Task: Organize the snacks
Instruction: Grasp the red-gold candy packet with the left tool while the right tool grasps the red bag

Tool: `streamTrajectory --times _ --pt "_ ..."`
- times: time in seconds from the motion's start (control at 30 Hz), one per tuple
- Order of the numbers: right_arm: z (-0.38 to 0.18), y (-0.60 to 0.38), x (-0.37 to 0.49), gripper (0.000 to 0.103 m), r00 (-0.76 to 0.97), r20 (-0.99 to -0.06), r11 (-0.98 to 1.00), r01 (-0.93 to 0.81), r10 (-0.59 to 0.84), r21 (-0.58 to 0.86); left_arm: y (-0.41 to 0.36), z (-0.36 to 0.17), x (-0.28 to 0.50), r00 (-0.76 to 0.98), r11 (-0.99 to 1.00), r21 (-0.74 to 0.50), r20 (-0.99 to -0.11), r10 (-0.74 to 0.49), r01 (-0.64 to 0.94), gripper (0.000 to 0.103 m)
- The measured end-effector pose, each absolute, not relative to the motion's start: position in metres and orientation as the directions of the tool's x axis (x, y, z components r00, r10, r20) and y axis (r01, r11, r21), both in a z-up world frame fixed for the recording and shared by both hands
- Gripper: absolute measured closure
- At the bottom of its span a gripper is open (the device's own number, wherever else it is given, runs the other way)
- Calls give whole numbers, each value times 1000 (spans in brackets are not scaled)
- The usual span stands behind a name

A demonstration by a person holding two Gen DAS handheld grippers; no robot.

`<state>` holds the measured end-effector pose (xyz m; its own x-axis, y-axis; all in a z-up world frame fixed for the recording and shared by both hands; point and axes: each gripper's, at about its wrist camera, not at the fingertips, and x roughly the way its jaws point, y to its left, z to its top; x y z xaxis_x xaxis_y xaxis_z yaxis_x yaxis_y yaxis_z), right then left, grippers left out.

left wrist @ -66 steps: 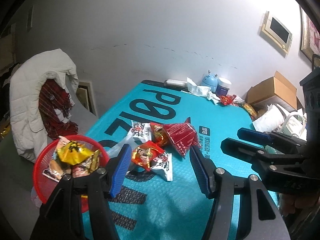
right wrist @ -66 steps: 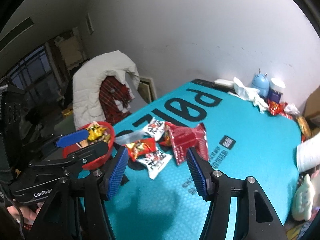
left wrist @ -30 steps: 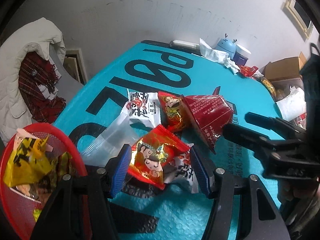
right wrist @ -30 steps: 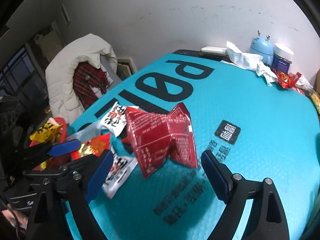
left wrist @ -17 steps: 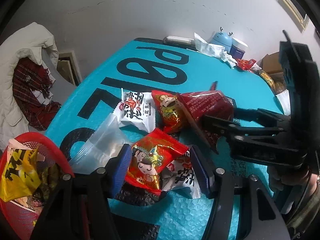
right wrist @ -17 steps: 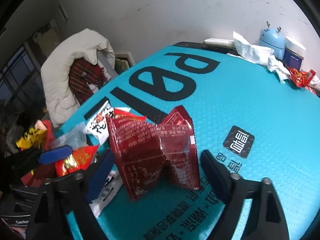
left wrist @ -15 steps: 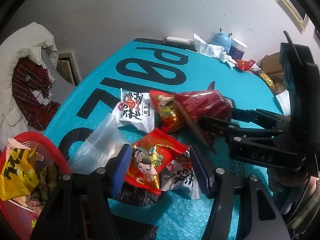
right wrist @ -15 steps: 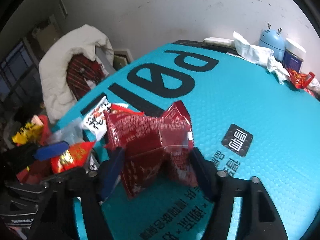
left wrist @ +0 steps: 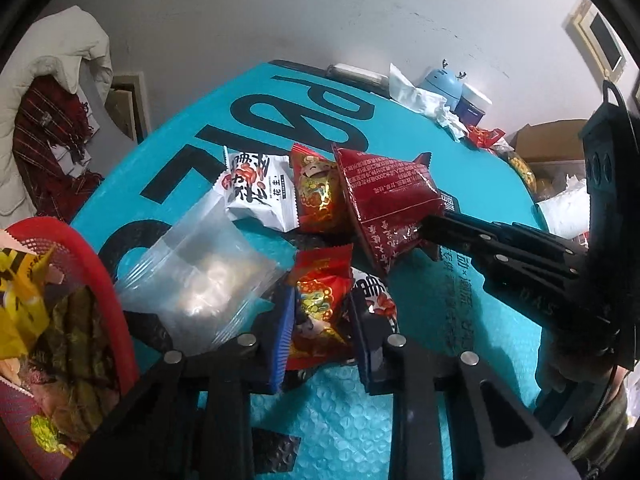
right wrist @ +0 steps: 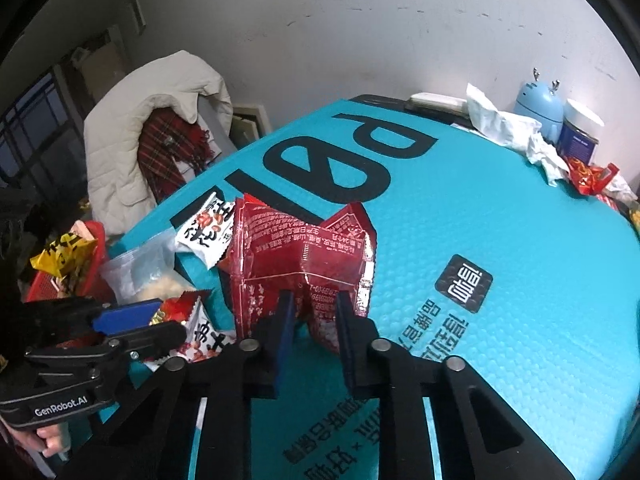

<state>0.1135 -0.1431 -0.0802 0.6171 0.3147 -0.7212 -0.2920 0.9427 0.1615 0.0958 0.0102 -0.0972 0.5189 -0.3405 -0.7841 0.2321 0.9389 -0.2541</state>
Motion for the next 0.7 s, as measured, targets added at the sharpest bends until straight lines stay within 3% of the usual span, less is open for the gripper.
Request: streamTrajectory --times 0.1,0.43,0.5,0.57,0.6,0.7 --pt "-78 -146 109 100 629 -717 949 -275 301 157 10 -96 92 520 940 -253 -784 -338 228 77" --pt "-71 -155 93 96 622 -711 943 -260 329 209 4 -95 78 514 941 -239 -791 -331 238 77" --pt "-71 -158 93 84 613 -713 940 -249 339 233 6 -96 80 511 941 -251 -792 -334 227 77" --pt "-70 -161 93 32 610 -710 936 -239 351 258 9 -99 84 504 945 -255 -800 -326 207 76" --pt "-70 -161 93 25 614 -704 934 -241 358 265 11 -100 86 503 947 -255 -803 -321 196 76" --pt "-67 -157 95 24 618 -700 933 -255 358 253 15 -102 93 498 949 -258 -808 -315 181 76"
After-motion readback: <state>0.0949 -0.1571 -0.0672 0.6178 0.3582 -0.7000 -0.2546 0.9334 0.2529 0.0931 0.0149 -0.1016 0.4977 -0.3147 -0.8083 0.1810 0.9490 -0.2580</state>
